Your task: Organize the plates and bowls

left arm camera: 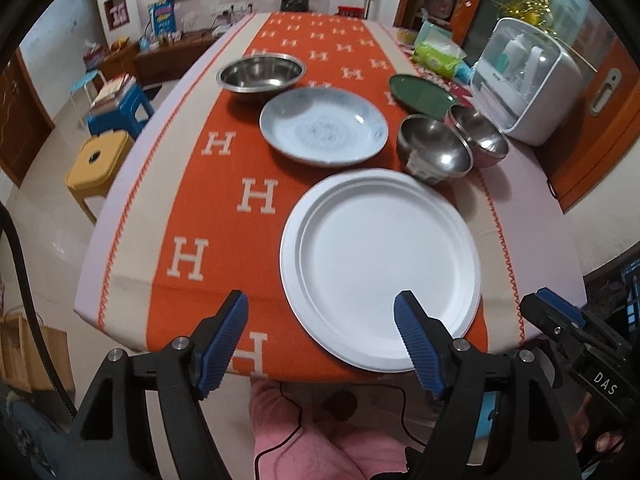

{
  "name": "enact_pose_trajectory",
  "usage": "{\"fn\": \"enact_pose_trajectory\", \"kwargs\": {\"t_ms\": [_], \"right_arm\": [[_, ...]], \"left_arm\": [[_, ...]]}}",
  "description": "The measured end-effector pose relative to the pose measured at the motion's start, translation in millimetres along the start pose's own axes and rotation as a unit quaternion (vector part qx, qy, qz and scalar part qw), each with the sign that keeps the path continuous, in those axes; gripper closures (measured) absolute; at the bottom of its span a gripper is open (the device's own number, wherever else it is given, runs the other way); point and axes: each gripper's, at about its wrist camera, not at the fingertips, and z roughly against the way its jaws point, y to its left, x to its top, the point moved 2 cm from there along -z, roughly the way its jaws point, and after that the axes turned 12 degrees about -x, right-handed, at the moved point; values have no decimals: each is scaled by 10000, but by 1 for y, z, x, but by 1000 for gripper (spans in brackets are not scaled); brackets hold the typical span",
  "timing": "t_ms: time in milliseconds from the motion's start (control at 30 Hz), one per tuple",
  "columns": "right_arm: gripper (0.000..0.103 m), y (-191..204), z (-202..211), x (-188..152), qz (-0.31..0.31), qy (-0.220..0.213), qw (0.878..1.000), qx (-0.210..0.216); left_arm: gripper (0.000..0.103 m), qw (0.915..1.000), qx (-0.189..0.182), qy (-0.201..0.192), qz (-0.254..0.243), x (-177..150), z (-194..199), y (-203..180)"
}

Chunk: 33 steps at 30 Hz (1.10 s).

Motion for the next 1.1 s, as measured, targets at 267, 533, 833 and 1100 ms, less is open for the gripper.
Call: {"fn": "enact_pose_trajectory", "kwargs": {"t_ms": [267, 533, 833, 1100], "right_arm": [[48, 11, 22, 12, -217, -642, 9975, 214], [42, 32, 32, 27, -479, -1158, 9917, 293], [36, 66, 20, 46, -741, -1372, 9875, 221], [36, 91, -1, 62, -1036, -1358, 9853, 76]], "left_arm": [[21, 9988, 7, -413, -277, 23, 39, -1], [18, 9969, -32, -542, -565, 53, 58, 12], [15, 9946, -211, -601, -825, 95, 58, 42], [15, 9919, -422, -510, -1089, 133, 44, 70]]}}
